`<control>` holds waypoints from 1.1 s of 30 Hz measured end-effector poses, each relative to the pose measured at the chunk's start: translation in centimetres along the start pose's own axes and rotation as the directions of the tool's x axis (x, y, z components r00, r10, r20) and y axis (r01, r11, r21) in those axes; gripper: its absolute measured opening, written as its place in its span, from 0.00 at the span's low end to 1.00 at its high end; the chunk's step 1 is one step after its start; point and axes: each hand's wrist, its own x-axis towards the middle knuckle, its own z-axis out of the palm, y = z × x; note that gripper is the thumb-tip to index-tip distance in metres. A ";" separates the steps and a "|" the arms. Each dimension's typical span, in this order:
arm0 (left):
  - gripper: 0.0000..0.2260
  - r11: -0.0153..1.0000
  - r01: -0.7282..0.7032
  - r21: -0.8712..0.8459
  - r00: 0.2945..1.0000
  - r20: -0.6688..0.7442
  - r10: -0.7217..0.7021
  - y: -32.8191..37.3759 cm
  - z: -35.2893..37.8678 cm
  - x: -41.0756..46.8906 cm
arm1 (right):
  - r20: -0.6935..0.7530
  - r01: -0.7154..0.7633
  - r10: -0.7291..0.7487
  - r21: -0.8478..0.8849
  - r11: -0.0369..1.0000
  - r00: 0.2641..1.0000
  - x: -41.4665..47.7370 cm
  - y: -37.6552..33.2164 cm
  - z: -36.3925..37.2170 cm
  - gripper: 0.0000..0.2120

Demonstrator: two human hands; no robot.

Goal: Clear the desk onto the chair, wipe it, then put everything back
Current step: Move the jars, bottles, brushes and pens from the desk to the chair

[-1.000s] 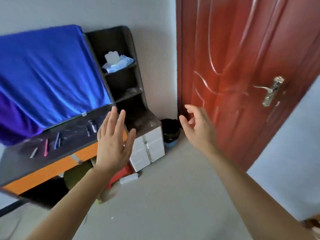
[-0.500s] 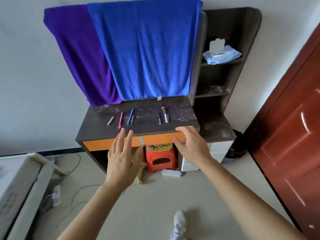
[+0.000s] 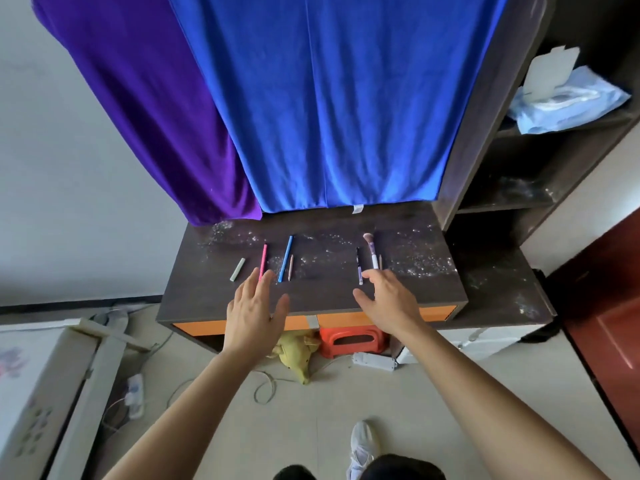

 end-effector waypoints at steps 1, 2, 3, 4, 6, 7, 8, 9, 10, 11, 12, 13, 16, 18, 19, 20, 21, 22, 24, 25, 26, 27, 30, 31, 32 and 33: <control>0.26 1.000 0.023 0.014 1.000 0.017 -0.024 -0.5 0.3 1.1 | 0.030 -0.028 0.029 -0.013 1.000 0.999 0.9 0.0 0.5 0.21; 0.26 0.999 0.039 0.020 0.999 0.033 -0.039 -1.1 0.6 2.2 | 0.053 -0.053 0.054 -0.021 0.998 0.997 1.6 0.0 1.1 0.22; 0.27 0.999 0.050 0.021 0.998 0.048 -0.051 -1.7 0.9 3.4 | 0.069 -0.077 0.079 -0.026 0.997 0.994 2.4 0.1 1.6 0.22; 0.27 0.998 0.063 0.020 0.996 0.064 -0.064 -2.4 1.3 4.7 | 0.078 -0.102 0.104 -0.027 0.994 0.992 3.3 0.1 2.1 0.22; 0.27 0.997 0.079 0.023 0.991 0.106 -0.081 -3.7 2.4 7.3 | 0.076 -0.165 0.167 -0.026 0.986 0.983 4.9 0.3 3.0 0.21; 0.26 0.996 0.082 0.021 0.987 0.135 -0.084 -4.3 3.1 8.6 | 0.063 -0.207 0.208 -0.026 0.978 0.976 5.7 0.6 3.4 0.21; 0.25 0.996 0.091 0.014 0.982 0.166 -0.092 -4.8 3.8 9.9 | 0.051 -0.255 0.256 -0.028 0.967 0.965 6.4 0.8 3.8 0.21; 0.24 0.994 0.110 0.001 0.974 0.197 -0.109 -5.2 4.6 11.1 | 0.045 -0.303 0.304 -0.032 0.953 0.952 7.0 1.1 4.0 0.22; 0.22 0.991 0.130 -0.009 0.965 0.230 -0.125 -5.6 5.5 12.2 | 0.041 -0.346 0.347 -0.036 0.938 0.937 7.5 1.4 4.3 0.22; 0.21 0.990 0.140 -0.011 0.956 0.263 -0.133 -6.1 6.3 13.3 | 0.038 -0.387 0.388 -0.035 0.921 0.921 8.0 1.6 4.5 0.22; 0.20 0.990 0.142 -0.006 0.945 0.298 -0.134 -6.5 7.2 14.2 | 0.034 -0.427 0.428 -0.026 0.904 0.903 8.5 1.9 4.8 0.22; 0.20 0.990 0.139 0.000 0.935 0.328 -0.132 -6.8 8.0 15.0 | 0.030 -0.464 0.464 -0.018 0.886 0.885 9.0 2.1 5.1 0.22; 0.24 0.990 0.135 0.038 0.914 0.380 -0.139 -7.6 10.3 17.3 | 0.015 -0.545 0.546 -0.024 0.838 0.838 10.7 3.0 6.0 0.21; 0.24 0.985 0.149 0.091 0.915 0.364 -0.173 -7.8 11.5 18.6 | 0.003 -0.591 0.591 -0.009 0.807 0.807 11.7 3.4 6.4 0.21; 0.25 0.981 0.156 0.118 0.919 0.346 -0.187 -7.8 12.1 19.1 | -0.004 -0.609 0.609 0.012 0.793 0.793 12.1 3.6 6.6 0.22; 0.26 0.978 0.159 0.136 0.924 0.328 -0.196 -7.7 12.6 19.6 | -0.015 -0.622 0.623 0.035 0.782 0.782 12.4 3.7 6.9 0.22; 0.27 0.976 0.161 0.143 0.929 0.313 -0.199 -7.5 13.1 20.0 | -0.028 -0.631 0.633 0.050 0.774 0.774 12.7 3.9 7.2 0.24; 0.27 0.977 0.161 0.140 0.932 0.304 -0.197 -7.2 13.5 20.4 | -0.040 -0.639 0.641 0.056 0.768 0.767 13.0 4.0 7.5 0.25; 0.23 0.984 0.152 0.092 0.937 0.303 -0.172 -6.7 14.2 20.9 | -0.045 -0.651 0.653 0.051 0.757 0.756 13.4 4.2 8.1 0.27; 0.20 0.989 0.142 0.047 0.939 0.309 -0.149 -6.4 14.5 21.0 | -0.044 -0.656 0.657 0.043 0.754 0.752 13.5 4.2 8.3 0.27; 0.17 0.991 0.133 -0.005 0.940 0.318 -0.124 -6.2 14.6 20.9 | -0.047 -0.657 0.658 0.032 0.753 0.752 13.5 4.3 8.5 0.25; 0.14 0.990 0.126 -0.055 0.940 0.327 -0.102 -6.0 14.8 20.8 | -0.055 -0.655 0.655 0.024 0.756 0.754 13.5 4.4 8.7 0.24; 0.10 0.982 0.126 -0.142 0.942 0.327 -0.073 -5.7 15.0 20.2 | -0.092 -0.631 0.630 0.024 0.776 0.771 13.3 4.8 9.3 0.18; 0.09 0.978 0.134 -0.157 0.945 0.318 -0.078 -5.7 15.1 20.1 | -0.094 -0.625 0.625 0.034 0.780 0.775 13.2 5.0 9.5 0.17; 0.08 0.975 0.141 -0.169 0.947 0.309 -0.084 -5.7 15.2 20.0 | -0.089 -0.624 0.626 0.050 0.780 0.775 13.3 5.1 9.6 0.16; 0.07 0.973 0.145 -0.177 0.950 0.302 -0.087 -5.6 15.3 20.0 | -0.078 -0.625 0.628 0.069 0.778 0.774 13.3 5.2 9.7 0.15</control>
